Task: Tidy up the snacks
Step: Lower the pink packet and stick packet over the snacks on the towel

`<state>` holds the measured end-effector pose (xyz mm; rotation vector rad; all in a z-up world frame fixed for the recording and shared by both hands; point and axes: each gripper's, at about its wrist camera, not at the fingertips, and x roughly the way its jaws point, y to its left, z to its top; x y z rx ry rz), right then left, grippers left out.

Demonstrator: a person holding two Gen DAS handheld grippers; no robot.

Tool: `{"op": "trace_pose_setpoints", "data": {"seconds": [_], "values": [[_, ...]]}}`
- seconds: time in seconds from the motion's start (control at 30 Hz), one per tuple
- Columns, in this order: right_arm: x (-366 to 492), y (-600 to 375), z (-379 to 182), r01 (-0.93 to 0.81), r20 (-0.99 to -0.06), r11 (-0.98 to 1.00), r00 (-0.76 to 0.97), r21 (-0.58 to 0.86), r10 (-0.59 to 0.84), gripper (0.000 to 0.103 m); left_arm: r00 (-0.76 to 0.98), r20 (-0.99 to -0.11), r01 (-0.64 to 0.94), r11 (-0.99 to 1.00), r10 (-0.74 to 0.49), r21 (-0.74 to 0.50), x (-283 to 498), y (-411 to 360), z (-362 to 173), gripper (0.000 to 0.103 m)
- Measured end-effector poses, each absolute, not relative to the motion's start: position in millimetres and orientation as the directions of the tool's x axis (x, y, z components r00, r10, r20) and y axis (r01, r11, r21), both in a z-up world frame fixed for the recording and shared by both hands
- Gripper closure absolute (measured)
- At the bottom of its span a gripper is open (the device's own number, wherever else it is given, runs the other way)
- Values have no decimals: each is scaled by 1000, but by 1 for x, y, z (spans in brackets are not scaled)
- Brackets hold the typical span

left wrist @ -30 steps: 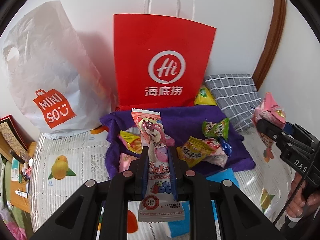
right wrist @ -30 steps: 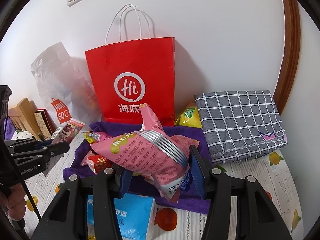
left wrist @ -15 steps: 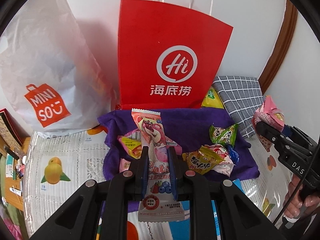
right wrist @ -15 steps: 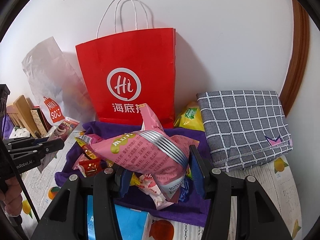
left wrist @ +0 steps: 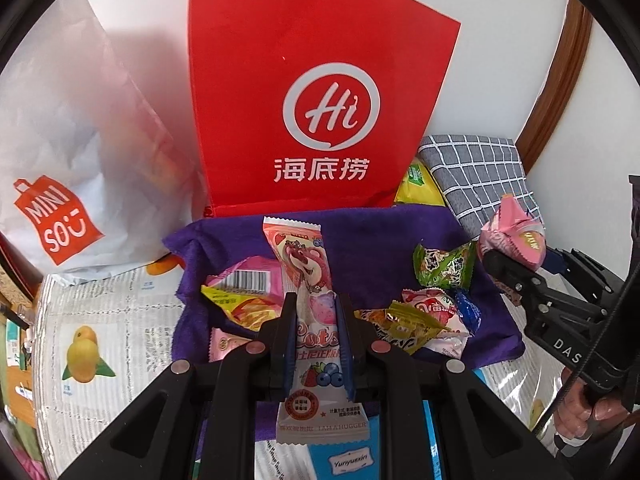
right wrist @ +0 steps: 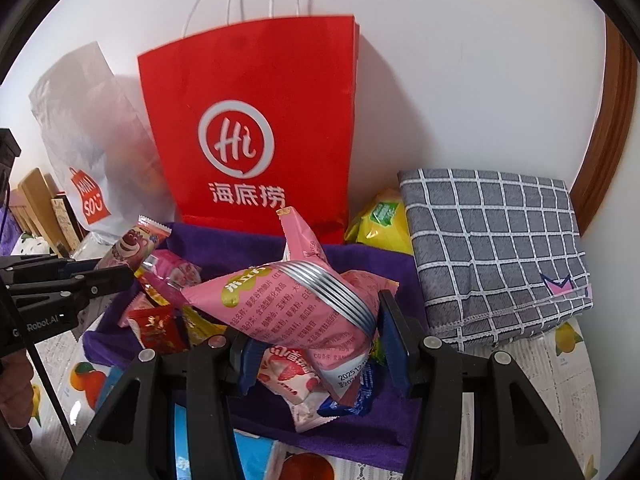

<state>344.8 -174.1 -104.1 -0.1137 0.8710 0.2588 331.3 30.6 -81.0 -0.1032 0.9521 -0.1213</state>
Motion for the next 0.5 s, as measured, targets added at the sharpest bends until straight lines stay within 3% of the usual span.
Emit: {"op": "trace_pose_setpoints", "data": {"seconds": [0.5], "values": [[368, -178, -130, -292, -807, 956, 563, 7, 178, 52, 531, -830, 67, 985, -169, -158, 353, 19, -103, 85]]}}
